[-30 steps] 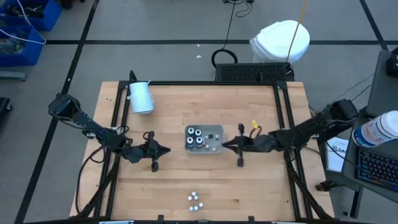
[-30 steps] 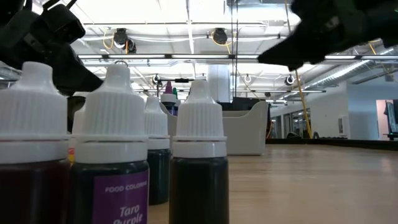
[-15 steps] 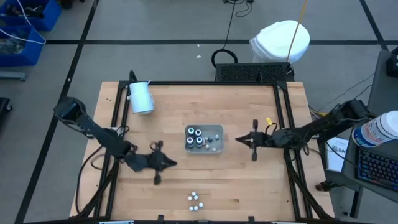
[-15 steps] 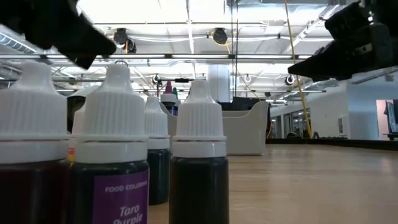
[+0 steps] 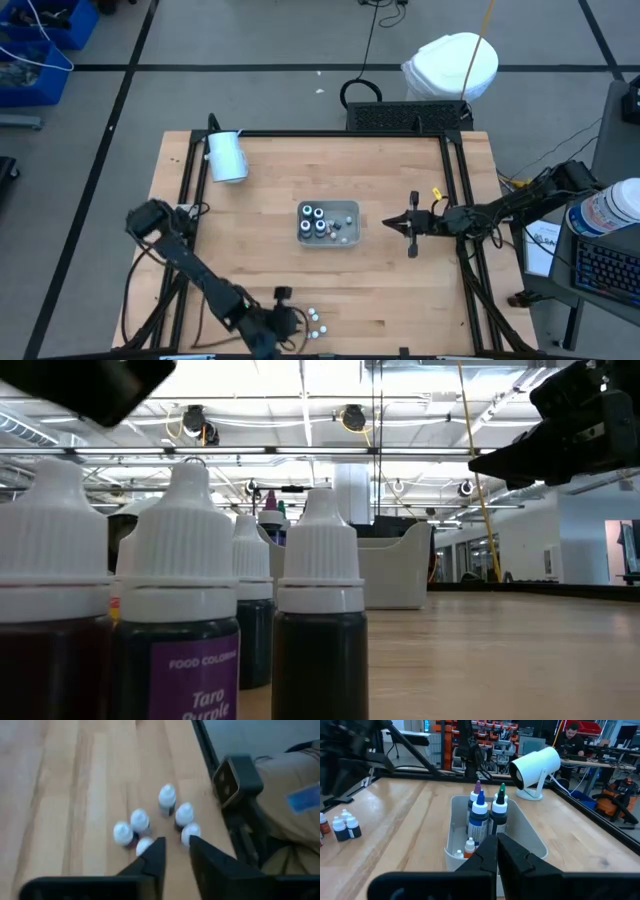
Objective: Pick & Place food coloring
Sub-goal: Put the small orange food coloring bottle into the gray bin
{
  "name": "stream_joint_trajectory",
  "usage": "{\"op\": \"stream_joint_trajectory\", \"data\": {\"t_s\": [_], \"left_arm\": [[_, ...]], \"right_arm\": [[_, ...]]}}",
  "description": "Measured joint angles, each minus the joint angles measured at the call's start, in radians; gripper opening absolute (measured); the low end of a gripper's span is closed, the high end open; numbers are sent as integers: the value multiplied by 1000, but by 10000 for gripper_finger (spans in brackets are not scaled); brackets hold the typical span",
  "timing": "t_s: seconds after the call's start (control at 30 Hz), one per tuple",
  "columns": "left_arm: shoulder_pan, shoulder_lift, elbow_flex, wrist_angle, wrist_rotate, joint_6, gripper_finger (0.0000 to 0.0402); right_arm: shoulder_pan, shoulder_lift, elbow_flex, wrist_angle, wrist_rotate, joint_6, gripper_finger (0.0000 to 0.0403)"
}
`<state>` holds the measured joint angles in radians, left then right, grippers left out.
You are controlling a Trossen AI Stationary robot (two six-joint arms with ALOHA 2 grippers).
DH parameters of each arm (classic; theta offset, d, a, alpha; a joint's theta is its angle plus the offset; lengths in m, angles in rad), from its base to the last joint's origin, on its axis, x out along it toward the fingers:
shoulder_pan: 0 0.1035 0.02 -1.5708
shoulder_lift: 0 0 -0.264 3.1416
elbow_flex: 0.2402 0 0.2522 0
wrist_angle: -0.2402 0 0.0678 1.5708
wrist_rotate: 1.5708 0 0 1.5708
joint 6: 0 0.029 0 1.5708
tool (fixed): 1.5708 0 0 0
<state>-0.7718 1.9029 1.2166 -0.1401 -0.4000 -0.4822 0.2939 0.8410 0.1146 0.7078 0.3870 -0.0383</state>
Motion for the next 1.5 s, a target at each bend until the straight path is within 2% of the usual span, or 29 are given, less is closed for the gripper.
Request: {"op": "stream_joint_trajectory", "data": {"t_s": [0.13,0.2,0.33,0.43,0.67,1.13,1.5], "left_arm": [[-9,45,107,-107,-129,4,165],[-8,49,126,-152,-154,-14,198],[4,48,129,-157,-101,-52,244],[20,55,129,-171,-51,-69,259],[54,84,127,-195,-13,-67,261],[65,94,107,-215,39,-126,219],[65,93,107,-199,34,-135,240]], "right_arm": [[0,0,0,14,0,0,1],[0,0,0,23,0,0,1],[0,0,0,23,0,-2,1],[0,0,0,23,0,-12,1],[0,0,0,24,1,-27,1],[0,0,0,22,2,-27,0],[0,0,0,22,2,-27,0]]}}
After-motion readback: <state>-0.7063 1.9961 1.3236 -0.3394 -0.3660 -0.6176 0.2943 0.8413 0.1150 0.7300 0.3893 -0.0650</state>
